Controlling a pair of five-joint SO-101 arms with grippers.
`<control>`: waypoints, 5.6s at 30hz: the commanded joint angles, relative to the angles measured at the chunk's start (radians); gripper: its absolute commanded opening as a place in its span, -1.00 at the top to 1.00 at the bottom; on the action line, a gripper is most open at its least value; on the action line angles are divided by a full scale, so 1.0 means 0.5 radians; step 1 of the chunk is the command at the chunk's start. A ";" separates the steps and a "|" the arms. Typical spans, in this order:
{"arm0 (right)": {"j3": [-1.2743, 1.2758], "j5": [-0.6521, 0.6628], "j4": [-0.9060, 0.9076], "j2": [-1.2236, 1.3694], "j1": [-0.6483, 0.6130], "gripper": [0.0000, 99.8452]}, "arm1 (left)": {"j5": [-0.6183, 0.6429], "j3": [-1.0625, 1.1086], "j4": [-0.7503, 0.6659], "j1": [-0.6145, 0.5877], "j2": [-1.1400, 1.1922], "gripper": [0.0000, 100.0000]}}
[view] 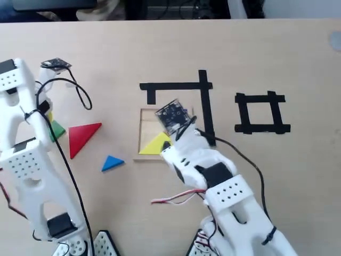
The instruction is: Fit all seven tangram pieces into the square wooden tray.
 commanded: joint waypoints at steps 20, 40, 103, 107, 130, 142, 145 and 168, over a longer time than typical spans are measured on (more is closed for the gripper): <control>-0.057 -0.025 -0.037 -0.035 0.080 0.64 | -0.049 0.213 -0.061 0.023 -0.239 0.94; -0.035 -0.025 -0.043 -0.032 0.077 0.64 | 0.402 0.133 -0.697 -0.180 -0.009 0.94; -0.054 -0.025 -0.028 -0.035 0.077 0.64 | 0.209 2.242 -1.304 -0.373 -1.243 0.94; -0.054 -0.025 -0.028 -0.035 0.077 0.64 | 0.258 2.343 -1.353 -0.272 -1.243 0.94; -0.057 -0.015 -0.028 -0.035 0.077 0.64 | 0.454 2.837 -1.335 0.437 -1.875 0.94; -0.057 -0.018 -0.028 -0.035 0.086 0.64 | 0.709 2.816 -1.212 0.588 -2.133 0.94; -0.057 -0.015 -0.028 -0.035 0.086 0.64 | 0.681 2.638 -1.114 0.265 -2.225 0.94; -0.054 -0.018 -0.028 -0.035 0.083 0.64 | 0.862 2.957 -1.553 0.440 -1.725 0.94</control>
